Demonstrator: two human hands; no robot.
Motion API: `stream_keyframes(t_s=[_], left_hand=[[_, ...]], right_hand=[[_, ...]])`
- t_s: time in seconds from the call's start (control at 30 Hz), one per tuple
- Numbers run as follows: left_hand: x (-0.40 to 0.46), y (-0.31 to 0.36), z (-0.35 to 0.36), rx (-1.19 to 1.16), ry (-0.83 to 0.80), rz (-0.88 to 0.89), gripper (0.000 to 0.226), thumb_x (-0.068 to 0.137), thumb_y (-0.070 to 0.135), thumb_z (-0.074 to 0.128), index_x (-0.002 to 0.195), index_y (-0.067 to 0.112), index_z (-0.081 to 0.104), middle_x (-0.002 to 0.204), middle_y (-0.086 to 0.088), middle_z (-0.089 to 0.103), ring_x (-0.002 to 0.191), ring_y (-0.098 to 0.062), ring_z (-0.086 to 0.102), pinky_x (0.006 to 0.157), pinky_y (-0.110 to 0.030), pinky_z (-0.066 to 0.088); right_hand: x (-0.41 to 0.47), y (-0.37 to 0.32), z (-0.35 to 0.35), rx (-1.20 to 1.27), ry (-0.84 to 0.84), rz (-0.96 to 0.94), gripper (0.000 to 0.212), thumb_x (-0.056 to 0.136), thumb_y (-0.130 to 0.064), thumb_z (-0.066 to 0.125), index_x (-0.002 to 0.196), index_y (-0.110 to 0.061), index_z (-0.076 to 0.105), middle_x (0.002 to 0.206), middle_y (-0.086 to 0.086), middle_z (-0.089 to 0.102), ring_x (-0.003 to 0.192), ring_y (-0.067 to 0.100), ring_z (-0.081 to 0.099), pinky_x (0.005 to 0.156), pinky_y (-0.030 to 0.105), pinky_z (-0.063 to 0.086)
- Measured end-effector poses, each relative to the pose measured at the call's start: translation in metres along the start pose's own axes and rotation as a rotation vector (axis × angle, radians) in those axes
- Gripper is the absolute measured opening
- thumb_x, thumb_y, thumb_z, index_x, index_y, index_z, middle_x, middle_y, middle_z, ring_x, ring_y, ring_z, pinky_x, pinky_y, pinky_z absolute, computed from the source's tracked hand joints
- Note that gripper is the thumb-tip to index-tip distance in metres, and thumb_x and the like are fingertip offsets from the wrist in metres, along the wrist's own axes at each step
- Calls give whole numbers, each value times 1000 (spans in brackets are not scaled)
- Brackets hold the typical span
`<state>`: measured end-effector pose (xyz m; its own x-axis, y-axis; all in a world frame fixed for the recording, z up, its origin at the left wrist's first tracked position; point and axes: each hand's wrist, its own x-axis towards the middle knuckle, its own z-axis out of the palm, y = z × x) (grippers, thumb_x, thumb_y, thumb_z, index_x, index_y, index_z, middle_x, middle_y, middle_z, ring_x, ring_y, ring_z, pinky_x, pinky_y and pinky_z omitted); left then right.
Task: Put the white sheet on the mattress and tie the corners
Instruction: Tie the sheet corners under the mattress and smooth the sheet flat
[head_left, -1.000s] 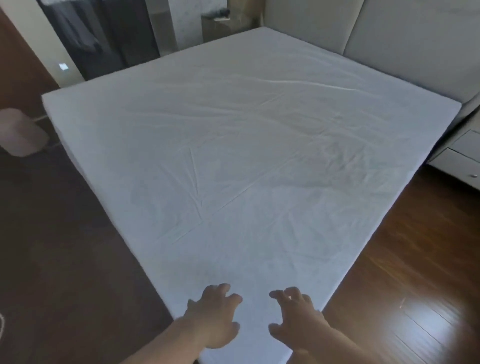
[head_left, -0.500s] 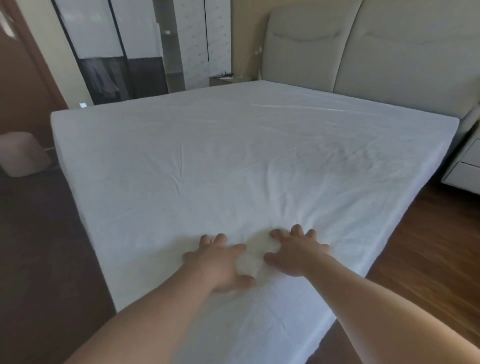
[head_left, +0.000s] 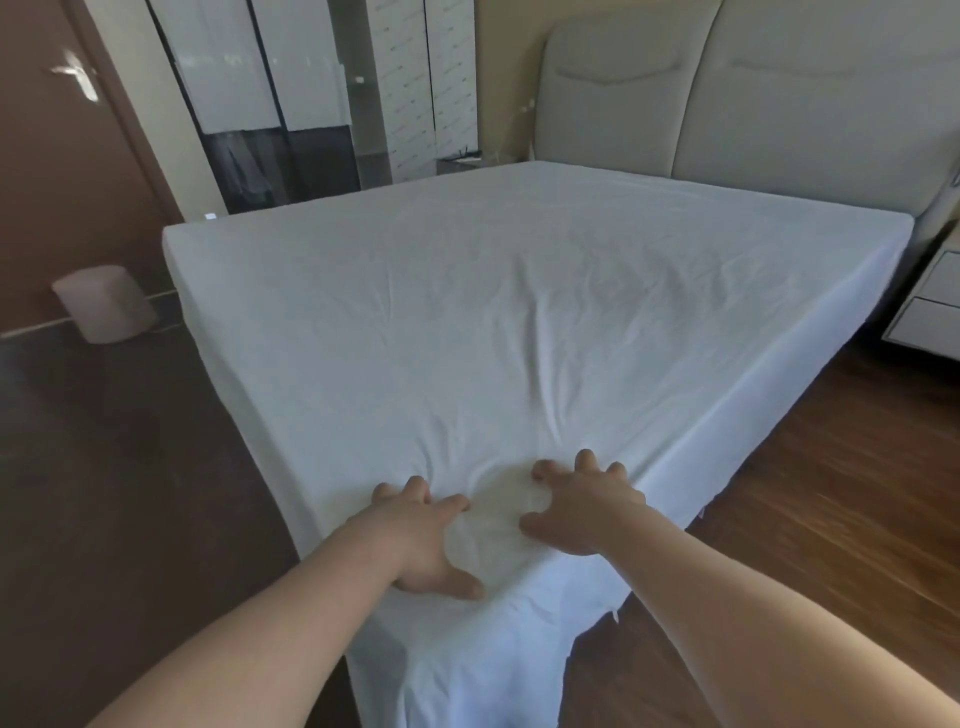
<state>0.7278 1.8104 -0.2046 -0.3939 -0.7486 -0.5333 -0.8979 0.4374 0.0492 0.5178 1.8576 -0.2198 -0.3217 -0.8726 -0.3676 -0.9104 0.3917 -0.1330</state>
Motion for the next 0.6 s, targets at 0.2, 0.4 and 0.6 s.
stream_keyframes(t_s=[0.2,0.4,0.6], left_hand=[[-55,-6,28,-11,27,33,100,69,82,65,153,54,19,147,7,29,137,-29,27,104,-41,46],[-79,-27,-12,-26,-85,42,57,95,66,52,111,14,69,100,1,74,86,-18,73,82,-27,52],[1,-76,-65,-11,361,-29,52,101,55,46,144,28,50,148,-1,46,134,-26,44,107,-46,44]], right_hand=[[-68,-8,31,101,-52,-151,71,75,-62,58,140,-46,35,130,-3,27,111,28,52,86,37,48],[-93,-45,-2,-5,-69,-337,30,85,-40,51,103,-21,66,109,-1,64,96,22,62,83,36,55],[-21,-90,-35,1,223,-401,25,91,-40,50,107,-32,67,109,-7,60,107,20,57,89,36,51]])
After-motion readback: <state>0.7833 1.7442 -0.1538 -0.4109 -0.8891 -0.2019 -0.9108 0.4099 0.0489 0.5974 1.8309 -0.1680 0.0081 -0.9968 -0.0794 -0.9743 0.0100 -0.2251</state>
